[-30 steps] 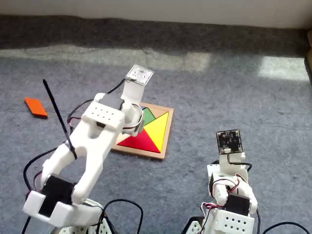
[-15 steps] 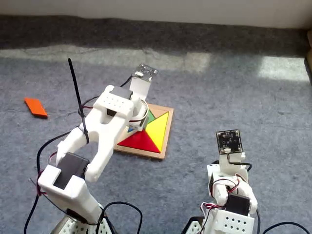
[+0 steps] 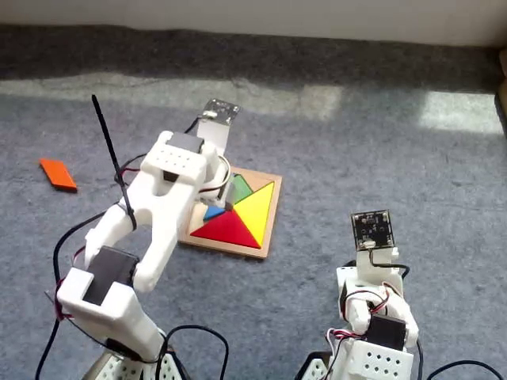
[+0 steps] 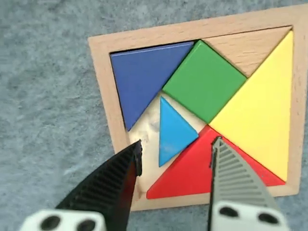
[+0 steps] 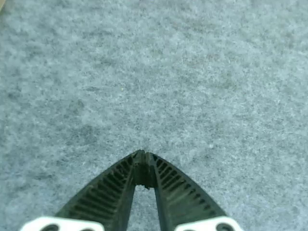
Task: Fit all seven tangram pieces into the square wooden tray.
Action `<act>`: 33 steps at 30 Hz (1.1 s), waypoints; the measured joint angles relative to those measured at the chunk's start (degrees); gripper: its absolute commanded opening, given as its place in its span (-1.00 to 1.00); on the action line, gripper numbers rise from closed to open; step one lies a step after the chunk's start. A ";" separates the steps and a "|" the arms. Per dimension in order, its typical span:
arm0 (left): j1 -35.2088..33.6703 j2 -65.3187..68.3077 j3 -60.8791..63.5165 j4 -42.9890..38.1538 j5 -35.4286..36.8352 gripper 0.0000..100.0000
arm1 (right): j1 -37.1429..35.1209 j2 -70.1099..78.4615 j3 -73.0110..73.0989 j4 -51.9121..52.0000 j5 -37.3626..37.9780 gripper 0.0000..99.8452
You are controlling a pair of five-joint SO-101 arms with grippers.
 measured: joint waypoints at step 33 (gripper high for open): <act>0.44 3.16 0.53 -5.63 -7.82 -0.71 | 0.00 0.00 0.00 0.00 0.00 -0.99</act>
